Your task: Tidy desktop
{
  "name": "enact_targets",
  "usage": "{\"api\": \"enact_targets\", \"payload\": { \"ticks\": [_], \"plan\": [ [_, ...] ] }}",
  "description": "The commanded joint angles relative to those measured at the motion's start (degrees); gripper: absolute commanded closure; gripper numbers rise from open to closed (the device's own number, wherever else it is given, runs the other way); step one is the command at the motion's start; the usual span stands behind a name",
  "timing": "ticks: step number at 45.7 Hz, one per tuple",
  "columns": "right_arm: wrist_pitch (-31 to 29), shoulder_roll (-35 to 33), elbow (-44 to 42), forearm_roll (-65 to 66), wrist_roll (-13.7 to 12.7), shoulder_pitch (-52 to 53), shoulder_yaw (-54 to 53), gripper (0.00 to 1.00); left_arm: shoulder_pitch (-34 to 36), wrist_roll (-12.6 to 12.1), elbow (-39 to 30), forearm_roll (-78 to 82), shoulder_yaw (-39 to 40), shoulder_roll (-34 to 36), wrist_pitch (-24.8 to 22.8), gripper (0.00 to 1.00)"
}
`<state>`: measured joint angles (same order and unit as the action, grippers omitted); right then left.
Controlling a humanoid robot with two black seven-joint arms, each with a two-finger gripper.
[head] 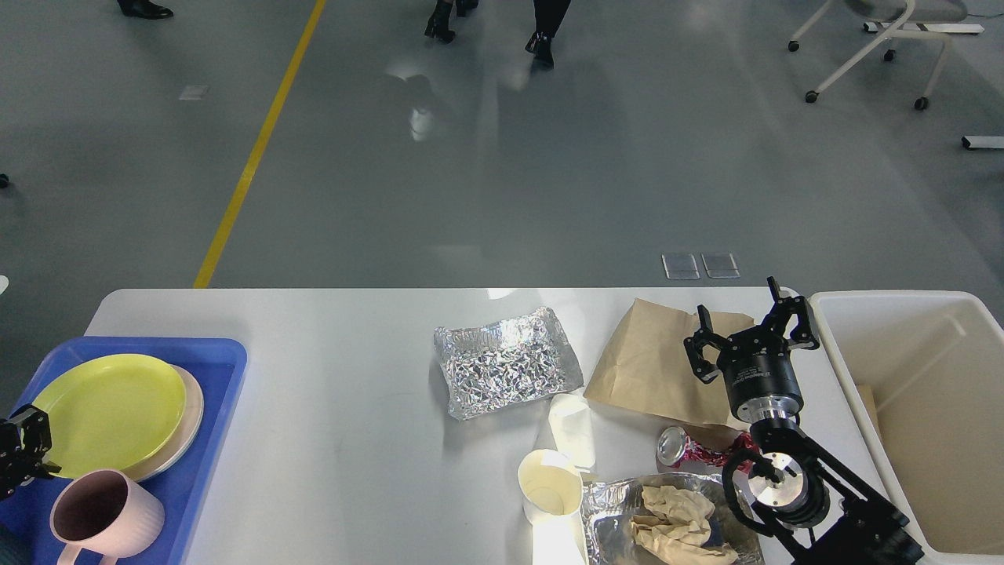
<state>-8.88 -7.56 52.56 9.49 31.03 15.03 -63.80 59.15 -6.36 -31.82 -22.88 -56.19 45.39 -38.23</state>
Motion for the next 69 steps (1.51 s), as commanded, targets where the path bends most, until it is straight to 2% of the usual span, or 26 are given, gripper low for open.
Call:
{"api": "enact_targets", "payload": {
  "ticks": [1, 2, 4, 10, 13, 16, 18, 21, 28, 35, 40, 51, 69],
  "plan": [
    [0.0, 0.0, 0.0, 0.0, 0.0, 0.0, 0.0, 0.00, 0.1, 0.3, 0.0, -0.3, 0.0, 0.1, 0.1, 0.19],
    [0.0, 0.0, 0.0, 0.0, 0.0, 0.0, 0.0, 0.00, 0.2, 0.3, 0.0, -0.3, 0.0, 0.1, 0.1, 0.13],
    [0.0, 0.0, 0.0, 0.0, 0.0, 0.0, 0.0, 0.00, 0.4, 0.3, 0.0, -0.3, -0.1, 0.1, 0.1, 0.09],
    [0.0, 0.0, 0.0, 0.0, 0.0, 0.0, 0.0, 0.00, 0.5, 0.2, 0.0, -0.2, 0.0, 0.0, 0.1, 0.08],
    [0.0, 0.0, 0.0, 0.0, 0.0, 0.0, 0.0, 0.00, 0.5, 0.1, 0.0, -0.1, 0.1, 0.0, 0.0, 0.19],
    [0.0, 0.0, 0.0, 0.0, 0.0, 0.0, 0.0, 0.00, 0.5, -0.4, 0.0, 0.2, -0.1, 0.0, -0.7, 0.40],
    [0.0, 0.0, 0.0, 0.0, 0.0, 0.0, 0.0, 0.00, 0.5, -0.5, 0.0, 0.2, -0.2, -0.1, -0.7, 0.42],
    [0.0, 0.0, 0.0, 0.0, 0.0, 0.0, 0.0, 0.00, 0.5, -0.2, 0.0, 0.2, -0.2, 0.0, -0.8, 0.38],
    [0.0, 0.0, 0.0, 0.0, 0.0, 0.0, 0.1, 0.00, 0.5, 0.4, 0.0, -0.1, -0.2, 0.0, 0.0, 0.15],
    [0.0, 0.0, 0.0, 0.0, 0.0, 0.0, 0.0, 0.00, 0.5, 0.3, 0.0, 0.0, 0.0, -0.1, -0.2, 0.12],
    [0.0, 0.0, 0.0, 0.0, 0.0, 0.0, 0.0, 0.00, 0.5, 0.2, 0.0, -0.1, 0.0, 0.0, -0.3, 0.04],
    [0.0, 0.0, 0.0, 0.0, 0.0, 0.0, 0.0, 0.00, 0.0, -0.3, 0.0, 0.3, -0.2, -0.5, -1.1, 0.03],
    [0.0, 0.0, 0.0, 0.0, 0.0, 0.0, 0.0, 0.00, -0.2, 0.4, 0.1, 0.1, -0.2, -0.8, 2.2, 0.03]
  ]
}}
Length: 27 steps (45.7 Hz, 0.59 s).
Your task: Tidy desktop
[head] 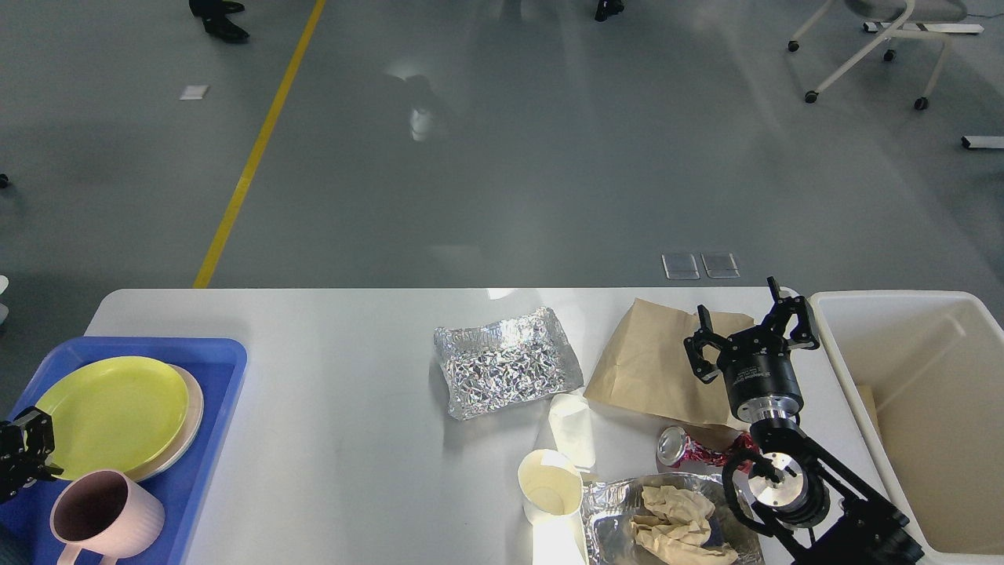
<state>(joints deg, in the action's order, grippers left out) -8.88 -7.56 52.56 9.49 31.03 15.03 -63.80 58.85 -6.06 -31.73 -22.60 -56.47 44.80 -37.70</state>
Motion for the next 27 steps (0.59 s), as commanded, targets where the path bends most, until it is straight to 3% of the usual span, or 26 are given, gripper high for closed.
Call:
{"api": "enact_targets", "payload": {
  "ticks": [1, 11, 15, 19, 23, 27],
  "plan": [
    [0.0, 0.0, 0.0, 0.0, 0.0, 0.0, 0.0, 0.00, 0.1, 0.1, 0.0, -0.1, 0.2, -0.3, 2.4, 0.03],
    [0.0, 0.0, 0.0, 0.0, 0.0, 0.0, 0.0, 0.00, -0.2, 0.1, -0.2, 0.0, 0.7, -2.1, 8.6, 0.04],
    [0.0, 0.0, 0.0, 0.0, 0.0, 0.0, 0.0, 0.00, -0.2, 0.1, -0.3, -0.1, 0.7, -2.1, 9.1, 0.05],
    [0.0, 0.0, 0.0, 0.0, 0.0, 0.0, 0.0, 0.00, -0.1, 0.2, -1.3, -0.1, 0.8, -1.9, 9.1, 0.12],
    [0.0, 0.0, 0.0, 0.0, 0.0, 0.0, 0.0, 0.00, -0.1, 0.1, -2.9, -0.1, 0.8, -1.6, 8.1, 0.36],
    [0.0, 0.0, 0.0, 0.0, 0.0, 0.0, 0.0, 0.00, -0.1, 0.2, -4.0, -0.1, 0.8, -1.6, 7.8, 0.45]
  ]
}}
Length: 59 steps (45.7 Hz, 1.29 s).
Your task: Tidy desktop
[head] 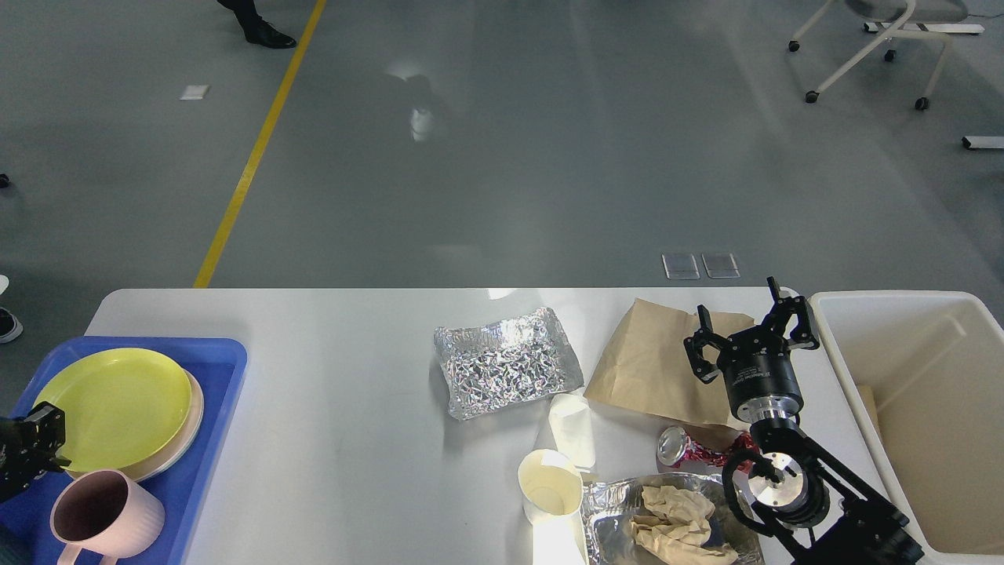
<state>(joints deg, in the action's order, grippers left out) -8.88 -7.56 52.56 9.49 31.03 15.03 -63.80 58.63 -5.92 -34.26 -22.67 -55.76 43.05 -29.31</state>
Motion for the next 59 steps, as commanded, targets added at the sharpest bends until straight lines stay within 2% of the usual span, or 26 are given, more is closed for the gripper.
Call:
{"api": "enact_targets", "payload": {
  "ticks": [1, 5, 9, 12, 14, 18, 23, 27, 32, 43, 46, 51, 56, 57, 59],
  "plan": [
    [0.0, 0.0, 0.0, 0.0, 0.0, 0.0, 0.0, 0.00, 0.2, 0.0, -1.4, 0.0, 0.0, 0.2, -0.6, 0.46],
    [0.0, 0.0, 0.0, 0.0, 0.0, 0.0, 0.0, 0.00, 0.4, 0.0, -1.4, 0.0, 0.0, 0.3, -1.0, 0.52],
    [0.0, 0.0, 0.0, 0.0, 0.0, 0.0, 0.0, 0.00, 0.5, -0.1, -1.4, -0.1, 0.0, 0.5, -3.8, 0.73],
    [0.0, 0.0, 0.0, 0.0, 0.0, 0.0, 0.0, 0.00, 0.5, -0.1, -1.4, -0.2, 0.0, 0.7, -4.3, 0.75],
    [0.0, 0.0, 0.0, 0.0, 0.0, 0.0, 0.0, 0.00, 0.4, -0.1, -1.4, -0.3, 0.0, 1.2, -4.2, 0.70],
    [0.0, 0.0, 0.0, 0.0, 0.0, 0.0, 0.0, 0.00, 0.3, 0.0, -1.3, -0.3, -0.1, 1.9, -3.5, 0.47],
    [0.0, 0.0, 0.0, 0.0, 0.0, 0.0, 0.0, 0.00, 0.4, 0.0, -1.3, -0.4, -0.1, 2.0, -2.9, 0.25],
    [0.0, 0.0, 0.0, 0.0, 0.0, 0.0, 0.0, 0.00, 0.4, 0.0, -1.3, -0.1, -0.1, 2.0, -2.8, 0.14],
    [0.0, 0.0, 0.0, 0.0, 0.0, 0.0, 0.0, 0.00, 0.4, -0.1, -1.3, -0.1, -0.1, 2.0, -2.9, 0.08],
    [0.0, 0.0, 0.0, 0.0, 0.0, 0.0, 0.0, 0.00, 0.7, 0.1, -1.4, -0.3, 0.0, 2.0, -2.7, 0.08],
    [0.0, 0.0, 0.0, 0.0, 0.0, 0.0, 0.0, 0.00, 0.9, 0.1, -1.4, -0.4, 0.0, 2.0, -2.7, 0.14],
    [0.0, 0.0, 0.0, 0.0, 0.0, 0.0, 0.0, 0.00, 1.0, 0.0, -1.4, -0.4, 0.0, 2.1, -3.5, 0.38],
    [0.0, 0.0, 0.0, 0.0, 0.0, 0.0, 0.0, 0.00, 1.0, -0.1, -1.5, -0.4, 0.0, 2.3, -4.5, 0.74],
    [0.0, 0.0, 0.0, 0.0, 0.0, 0.0, 0.1, 0.00, 1.0, -0.2, -1.5, -0.4, 0.0, 2.5, -5.0, 0.79],
    [0.0, 0.0, 0.0, 0.0, 0.0, 0.0, 0.0, 0.00, 0.9, -0.1, -1.5, -0.4, 0.0, 2.9, -6.0, 0.78]
  ]
}}
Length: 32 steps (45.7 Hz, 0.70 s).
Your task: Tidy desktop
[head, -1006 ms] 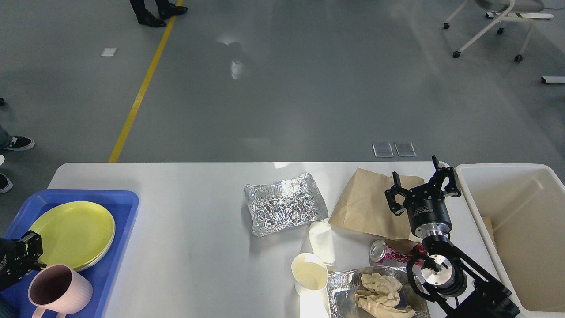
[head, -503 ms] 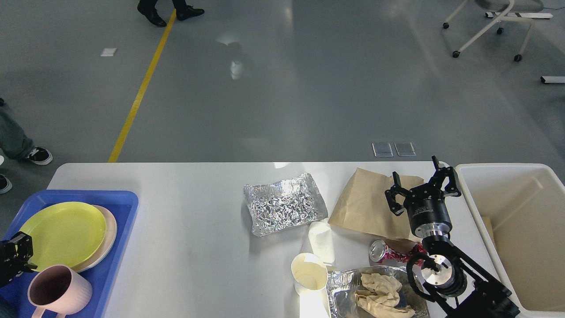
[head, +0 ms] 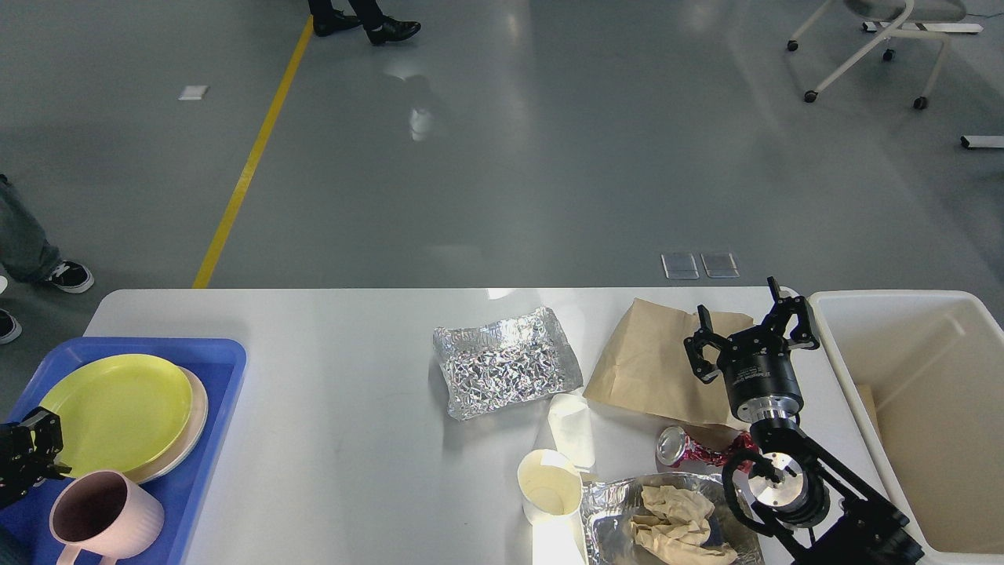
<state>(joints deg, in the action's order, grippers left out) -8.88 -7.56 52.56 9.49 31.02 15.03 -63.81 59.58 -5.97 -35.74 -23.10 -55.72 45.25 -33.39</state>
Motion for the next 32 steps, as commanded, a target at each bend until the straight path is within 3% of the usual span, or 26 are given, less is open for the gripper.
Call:
{"api": "enact_targets", "payload": {
  "ticks": [1, 3, 8, 10, 25, 32],
  "plan": [
    [0.0, 0.0, 0.0, 0.0, 0.0, 0.0, 0.0, 0.00, -0.1, 0.0, 0.0, 0.1, -0.1, 0.9, -2.2, 0.76],
    [0.0, 0.0, 0.0, 0.0, 0.0, 0.0, 0.0, 0.00, -0.1, 0.0, 0.0, 0.1, -0.2, 1.1, -2.3, 0.67],
    [0.0, 0.0, 0.0, 0.0, 0.0, 0.0, 0.0, 0.00, -0.1, 0.1, 0.1, -0.1, -0.2, 1.1, -0.5, 0.16],
    [0.0, 0.0, 0.0, 0.0, 0.0, 0.0, 0.0, 0.00, -0.1, 0.1, 0.1, -0.1, -0.2, 1.1, -0.1, 0.06],
    [0.0, 0.0, 0.0, 0.0, 0.0, 0.0, 0.0, 0.00, 0.1, 0.0, 0.1, 0.1, -0.1, 1.1, -0.6, 0.04],
    [0.0, 0.0, 0.0, 0.0, 0.0, 0.0, 0.0, 0.00, 0.1, 0.2, 0.1, 0.0, 0.0, 0.8, -0.1, 0.08]
  ]
}}
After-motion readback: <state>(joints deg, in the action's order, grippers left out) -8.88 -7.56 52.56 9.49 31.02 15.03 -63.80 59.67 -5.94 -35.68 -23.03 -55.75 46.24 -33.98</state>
